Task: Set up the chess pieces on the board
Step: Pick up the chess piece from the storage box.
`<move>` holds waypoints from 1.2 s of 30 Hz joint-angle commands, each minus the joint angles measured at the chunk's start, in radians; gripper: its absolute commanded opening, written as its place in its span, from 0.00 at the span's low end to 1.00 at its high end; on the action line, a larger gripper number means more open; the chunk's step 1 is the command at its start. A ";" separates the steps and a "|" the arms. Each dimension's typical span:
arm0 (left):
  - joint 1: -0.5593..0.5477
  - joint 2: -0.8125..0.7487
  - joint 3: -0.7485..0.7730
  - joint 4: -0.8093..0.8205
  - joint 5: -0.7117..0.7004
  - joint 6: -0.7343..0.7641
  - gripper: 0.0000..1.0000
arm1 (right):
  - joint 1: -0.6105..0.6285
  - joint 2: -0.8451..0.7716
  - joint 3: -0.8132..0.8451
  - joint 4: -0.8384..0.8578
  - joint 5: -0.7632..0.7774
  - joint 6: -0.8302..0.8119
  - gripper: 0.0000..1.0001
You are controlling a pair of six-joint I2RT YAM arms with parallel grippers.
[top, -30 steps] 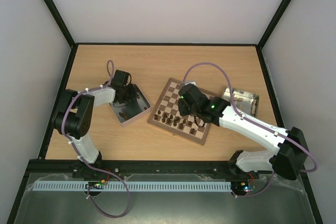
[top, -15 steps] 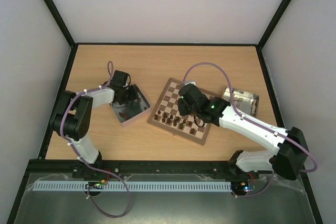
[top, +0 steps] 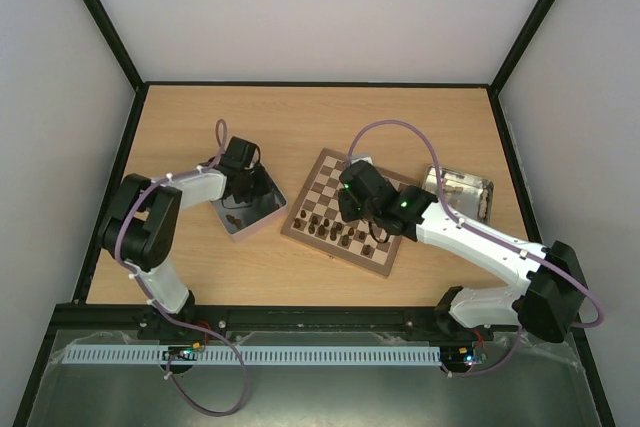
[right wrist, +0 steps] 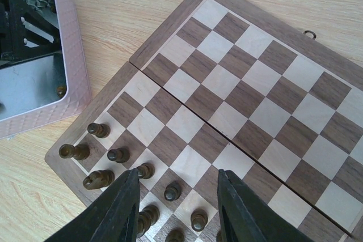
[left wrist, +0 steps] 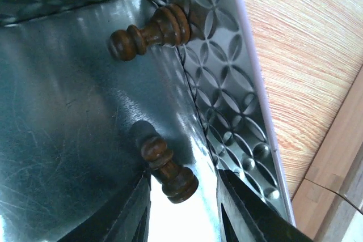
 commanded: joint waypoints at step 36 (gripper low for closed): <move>-0.073 0.081 0.056 -0.230 -0.203 -0.001 0.23 | 0.007 -0.019 -0.028 0.033 0.026 0.004 0.37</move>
